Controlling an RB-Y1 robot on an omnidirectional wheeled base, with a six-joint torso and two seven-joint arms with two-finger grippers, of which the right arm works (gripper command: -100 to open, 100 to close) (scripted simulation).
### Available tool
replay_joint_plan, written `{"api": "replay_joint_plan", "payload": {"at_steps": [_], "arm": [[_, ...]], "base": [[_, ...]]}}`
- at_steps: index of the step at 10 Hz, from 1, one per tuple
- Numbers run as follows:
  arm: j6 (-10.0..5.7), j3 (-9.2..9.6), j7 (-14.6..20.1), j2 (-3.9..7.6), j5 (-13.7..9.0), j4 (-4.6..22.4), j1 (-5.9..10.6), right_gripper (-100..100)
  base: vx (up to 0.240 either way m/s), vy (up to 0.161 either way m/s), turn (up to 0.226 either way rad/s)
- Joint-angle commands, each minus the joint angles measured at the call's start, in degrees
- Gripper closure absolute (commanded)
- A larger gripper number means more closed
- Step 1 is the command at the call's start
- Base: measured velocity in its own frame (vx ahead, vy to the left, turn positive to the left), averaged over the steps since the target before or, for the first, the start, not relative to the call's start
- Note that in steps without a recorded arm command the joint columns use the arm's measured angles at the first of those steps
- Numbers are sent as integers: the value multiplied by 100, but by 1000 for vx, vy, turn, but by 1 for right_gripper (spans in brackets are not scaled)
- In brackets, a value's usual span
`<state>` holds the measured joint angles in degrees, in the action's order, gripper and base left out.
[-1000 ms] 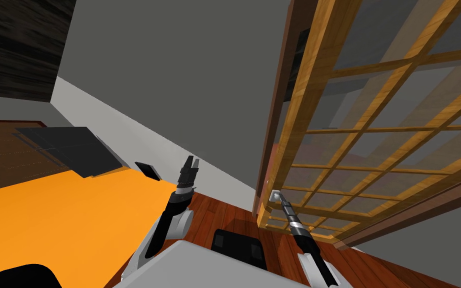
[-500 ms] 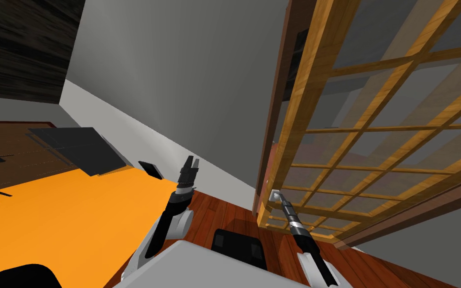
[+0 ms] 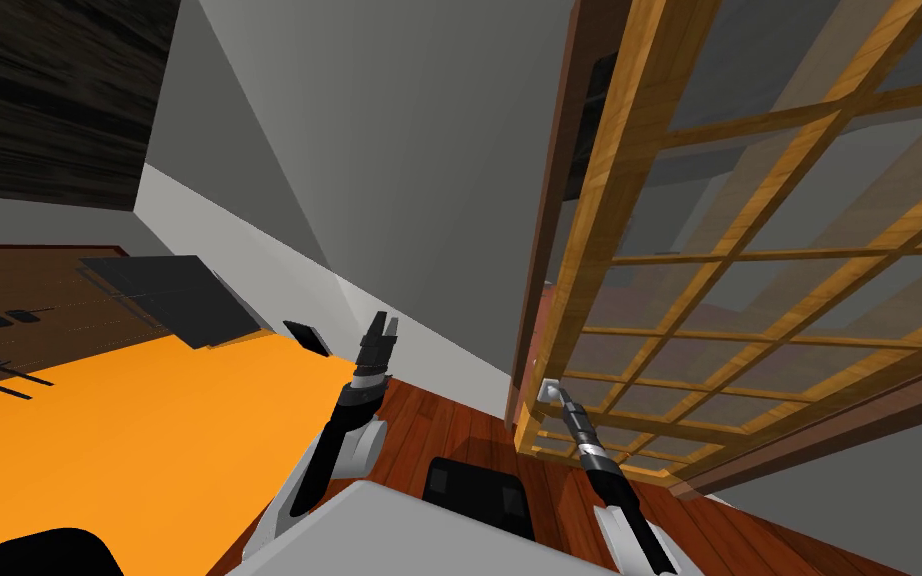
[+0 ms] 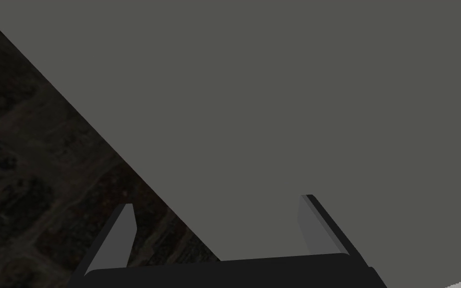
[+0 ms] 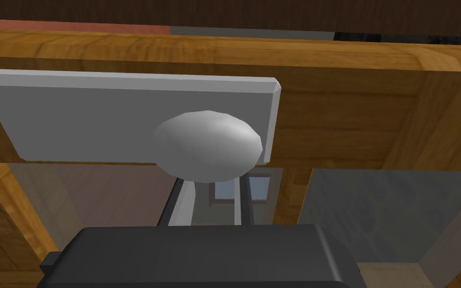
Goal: Pull the door open
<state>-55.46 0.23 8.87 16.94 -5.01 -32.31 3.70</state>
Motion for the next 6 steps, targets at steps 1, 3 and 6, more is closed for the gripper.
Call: {"api": "replay_joint_plan", "payload": {"at_steps": [1,3,6], "arm": [[5,127,188,-114,19,-77,24,100],[5,127,188,-114,19,-77,24,100],[20,218,587,-108,-118,-72,45,100]], "base": [[-26,-16,13],[-8,-3,2],[-14,-9,31]]}}
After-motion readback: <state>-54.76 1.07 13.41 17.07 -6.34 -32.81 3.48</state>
